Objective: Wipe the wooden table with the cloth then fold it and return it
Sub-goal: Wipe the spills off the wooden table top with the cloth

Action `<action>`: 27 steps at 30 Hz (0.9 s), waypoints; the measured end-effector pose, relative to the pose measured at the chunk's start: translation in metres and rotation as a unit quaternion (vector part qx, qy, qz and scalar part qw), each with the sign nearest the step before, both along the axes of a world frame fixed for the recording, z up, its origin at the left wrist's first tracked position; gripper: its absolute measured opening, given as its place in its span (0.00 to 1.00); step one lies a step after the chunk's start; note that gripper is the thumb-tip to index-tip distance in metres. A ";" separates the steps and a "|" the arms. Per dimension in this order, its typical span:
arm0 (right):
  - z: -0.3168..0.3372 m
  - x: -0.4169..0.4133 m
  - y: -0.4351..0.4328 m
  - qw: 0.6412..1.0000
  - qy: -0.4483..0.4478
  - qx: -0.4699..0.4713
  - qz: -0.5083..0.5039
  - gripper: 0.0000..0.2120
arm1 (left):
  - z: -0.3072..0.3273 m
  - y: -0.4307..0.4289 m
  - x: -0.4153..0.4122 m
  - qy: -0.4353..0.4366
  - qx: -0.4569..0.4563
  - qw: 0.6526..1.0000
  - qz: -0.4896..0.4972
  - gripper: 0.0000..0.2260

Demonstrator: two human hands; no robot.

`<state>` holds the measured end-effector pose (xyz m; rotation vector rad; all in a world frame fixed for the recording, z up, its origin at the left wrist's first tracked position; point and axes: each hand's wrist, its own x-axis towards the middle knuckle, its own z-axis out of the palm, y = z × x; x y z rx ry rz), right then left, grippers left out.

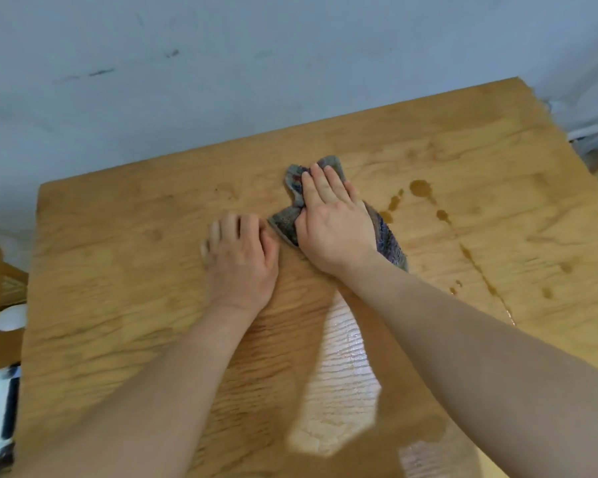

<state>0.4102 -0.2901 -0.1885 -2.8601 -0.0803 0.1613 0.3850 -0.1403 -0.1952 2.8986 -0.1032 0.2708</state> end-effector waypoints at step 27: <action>-0.005 0.065 0.025 0.998 -0.025 -0.005 0.059 0.27 | 0.000 0.001 0.006 0.078 0.017 0.997 -0.018 0.21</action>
